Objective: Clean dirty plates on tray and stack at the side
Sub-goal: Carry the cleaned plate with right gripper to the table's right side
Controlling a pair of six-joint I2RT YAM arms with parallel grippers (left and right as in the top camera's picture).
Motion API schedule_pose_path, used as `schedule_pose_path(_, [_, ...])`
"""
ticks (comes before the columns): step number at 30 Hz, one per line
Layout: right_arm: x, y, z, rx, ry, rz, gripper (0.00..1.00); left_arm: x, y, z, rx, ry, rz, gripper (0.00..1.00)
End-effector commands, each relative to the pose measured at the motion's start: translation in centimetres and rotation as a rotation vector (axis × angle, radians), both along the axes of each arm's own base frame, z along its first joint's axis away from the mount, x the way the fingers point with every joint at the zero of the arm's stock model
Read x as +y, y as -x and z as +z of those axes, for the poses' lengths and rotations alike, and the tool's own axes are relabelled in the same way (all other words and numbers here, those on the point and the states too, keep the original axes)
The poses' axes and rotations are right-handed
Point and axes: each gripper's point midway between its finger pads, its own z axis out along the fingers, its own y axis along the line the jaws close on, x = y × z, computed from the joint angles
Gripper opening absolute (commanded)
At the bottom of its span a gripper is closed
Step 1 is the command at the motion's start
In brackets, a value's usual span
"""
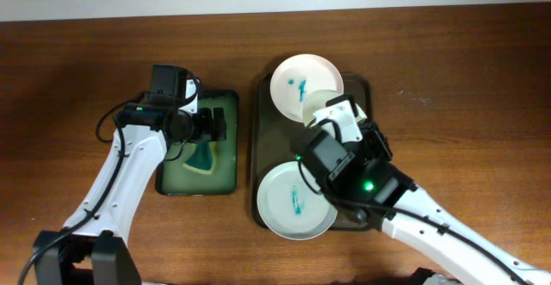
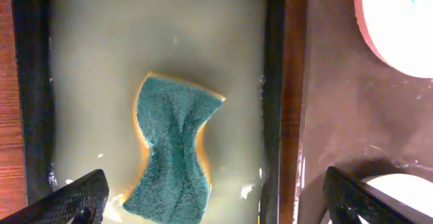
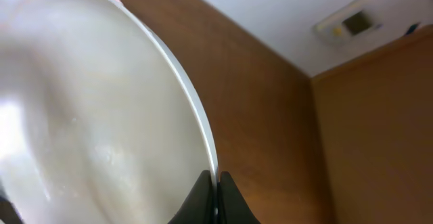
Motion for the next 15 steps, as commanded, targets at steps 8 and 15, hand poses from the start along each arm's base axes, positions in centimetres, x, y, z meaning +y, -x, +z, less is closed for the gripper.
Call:
schedule_pose_path(8, [-0.86,0.20,3.69,-0.141,0.058,-0.062,0.04,-0.32,-0.26,0.79,-0.018,0.015,-0.012,1.00])
schedule_pose_path(15, [-0.94,0.27,3.62,-0.135,0.064,-0.061,0.04,-0.32,-0.26,0.79,-0.018,0.015,-0.012,0.99])
